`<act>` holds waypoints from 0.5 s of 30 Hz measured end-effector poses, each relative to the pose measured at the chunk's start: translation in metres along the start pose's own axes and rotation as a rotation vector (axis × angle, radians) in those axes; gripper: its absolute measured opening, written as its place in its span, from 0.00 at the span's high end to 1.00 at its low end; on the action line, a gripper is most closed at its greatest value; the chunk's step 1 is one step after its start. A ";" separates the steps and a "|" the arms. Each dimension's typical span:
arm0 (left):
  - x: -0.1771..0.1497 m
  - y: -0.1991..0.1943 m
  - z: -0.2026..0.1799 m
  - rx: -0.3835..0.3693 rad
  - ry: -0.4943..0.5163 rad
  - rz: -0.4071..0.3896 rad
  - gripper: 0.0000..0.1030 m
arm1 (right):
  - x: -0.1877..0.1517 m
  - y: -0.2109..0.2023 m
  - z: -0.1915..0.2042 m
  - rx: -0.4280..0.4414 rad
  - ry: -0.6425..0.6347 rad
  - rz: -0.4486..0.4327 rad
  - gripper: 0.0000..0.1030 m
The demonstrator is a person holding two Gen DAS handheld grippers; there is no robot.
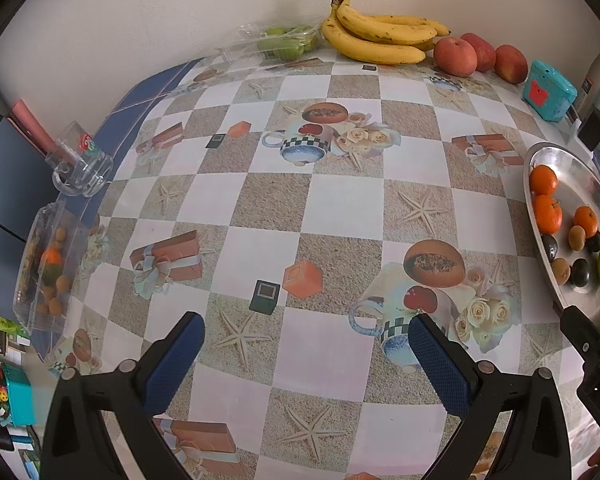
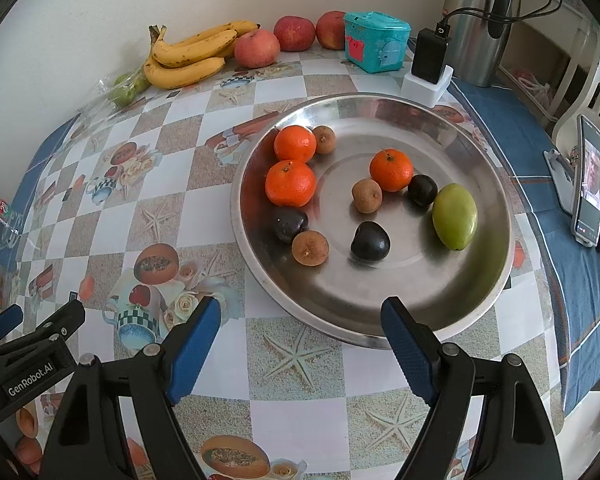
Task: Organize fruits
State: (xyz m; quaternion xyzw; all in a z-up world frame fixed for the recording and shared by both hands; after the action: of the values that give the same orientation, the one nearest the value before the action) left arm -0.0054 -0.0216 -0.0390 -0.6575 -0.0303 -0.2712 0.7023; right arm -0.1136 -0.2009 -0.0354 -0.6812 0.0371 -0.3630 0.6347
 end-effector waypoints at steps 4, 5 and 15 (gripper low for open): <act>0.000 0.000 0.000 0.000 0.000 0.000 0.00 | 0.000 0.000 0.000 0.000 -0.001 0.000 0.19; 0.000 0.000 0.000 0.000 0.000 0.000 0.00 | 0.000 0.000 0.000 0.000 0.000 0.000 0.19; 0.000 0.000 0.000 0.000 -0.001 0.000 0.00 | 0.000 0.000 0.000 0.000 0.000 0.000 0.19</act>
State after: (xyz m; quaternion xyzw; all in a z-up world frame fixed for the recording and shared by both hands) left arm -0.0055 -0.0219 -0.0391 -0.6577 -0.0307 -0.2708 0.7023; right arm -0.1134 -0.2008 -0.0356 -0.6812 0.0372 -0.3630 0.6347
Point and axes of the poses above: each gripper's, at about its wrist camera, not at the fingertips, and y roughly the way its jaws point, z to its left, x to its top, the point moved 4 cm from there along y, roughly the way its jaws point, and after that the axes turned 2 degrees about -y, right-handed, at the moved point
